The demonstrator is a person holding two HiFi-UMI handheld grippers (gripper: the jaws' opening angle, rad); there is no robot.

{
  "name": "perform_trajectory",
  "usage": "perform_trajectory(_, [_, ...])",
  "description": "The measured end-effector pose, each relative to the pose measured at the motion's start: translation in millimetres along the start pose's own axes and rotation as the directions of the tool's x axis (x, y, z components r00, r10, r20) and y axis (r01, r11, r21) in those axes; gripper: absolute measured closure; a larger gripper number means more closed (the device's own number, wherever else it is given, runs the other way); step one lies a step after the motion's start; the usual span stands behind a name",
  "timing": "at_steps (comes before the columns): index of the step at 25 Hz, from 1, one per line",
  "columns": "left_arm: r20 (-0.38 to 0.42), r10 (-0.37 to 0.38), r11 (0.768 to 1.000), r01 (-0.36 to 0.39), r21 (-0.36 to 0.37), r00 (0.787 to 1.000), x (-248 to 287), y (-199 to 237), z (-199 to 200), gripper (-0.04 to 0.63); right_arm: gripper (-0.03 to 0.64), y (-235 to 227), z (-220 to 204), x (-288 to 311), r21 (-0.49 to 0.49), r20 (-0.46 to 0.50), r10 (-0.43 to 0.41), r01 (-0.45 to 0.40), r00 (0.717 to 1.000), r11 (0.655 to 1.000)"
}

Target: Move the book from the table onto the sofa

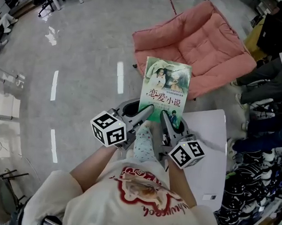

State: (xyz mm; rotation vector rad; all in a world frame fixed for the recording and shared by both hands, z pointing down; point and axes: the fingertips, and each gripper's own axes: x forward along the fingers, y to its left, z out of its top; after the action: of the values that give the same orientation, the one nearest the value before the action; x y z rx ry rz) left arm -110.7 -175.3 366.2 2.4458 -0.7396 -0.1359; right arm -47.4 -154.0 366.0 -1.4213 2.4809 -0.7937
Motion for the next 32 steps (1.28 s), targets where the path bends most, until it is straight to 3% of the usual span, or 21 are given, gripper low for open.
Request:
perform_trajectory(9, [0.003,0.001,1.0,-0.001,0.001,1.0,100.9,87.9,53.7,0.462,0.509,-84.9,51.5,102.9,0.008,0.014,-0.006,0.006,1.0,1.0])
perform_trajectory(20, [-0.006,0.0,1.0,0.0,0.005,1.0,217.6,152.3,104.6,0.462,0.508,-178.2,119.4,184.5,0.012,0.022,-0.013,0.012,1.0,1.0])
perform_trajectory(32, [-0.133,-0.058,0.998,0.052,-0.044,0.989,262.1,224.5,104.2,0.462,0.508,-225.0,108.0,243.9,0.075,0.057,-0.151,0.146,0.987,0.986])
